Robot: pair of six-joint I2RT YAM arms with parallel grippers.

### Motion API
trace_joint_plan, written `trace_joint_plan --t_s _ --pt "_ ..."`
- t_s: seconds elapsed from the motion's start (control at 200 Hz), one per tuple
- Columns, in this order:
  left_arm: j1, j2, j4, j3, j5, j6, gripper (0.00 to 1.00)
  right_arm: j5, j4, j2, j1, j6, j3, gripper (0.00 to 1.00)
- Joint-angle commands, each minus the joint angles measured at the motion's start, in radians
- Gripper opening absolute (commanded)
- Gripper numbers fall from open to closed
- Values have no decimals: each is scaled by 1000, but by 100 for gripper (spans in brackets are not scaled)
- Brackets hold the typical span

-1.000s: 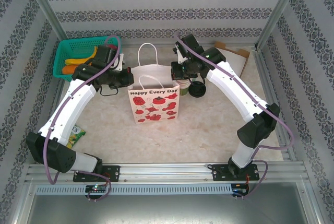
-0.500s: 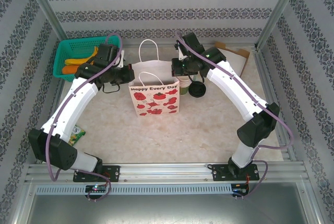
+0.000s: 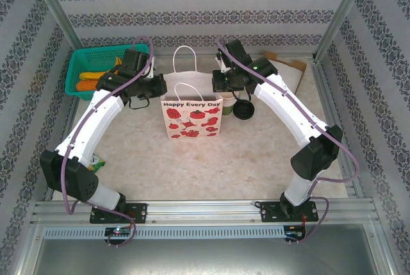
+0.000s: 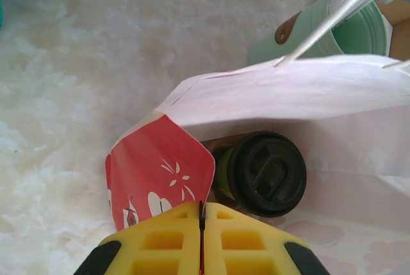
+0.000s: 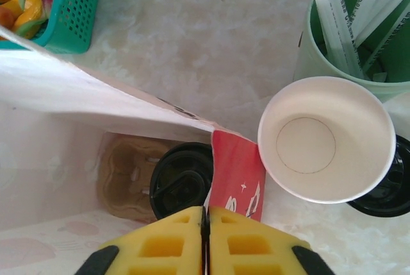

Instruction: Pack the takeout coffee

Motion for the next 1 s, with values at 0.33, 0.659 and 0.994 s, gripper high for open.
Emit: trace_joint_plan --t_s 0.33,0.659,0.994 --pt "27 -5 -37 48 -14 22 22 28 55 -75 -44 -37 -14 40" --pt "32 -120 5 -2 -96 0 81 6 186 -11 -185 -150 -57 54" --pt "36 -290 235 -218 -342 -140 100 -181 333 169 -352 -257 -4 50"
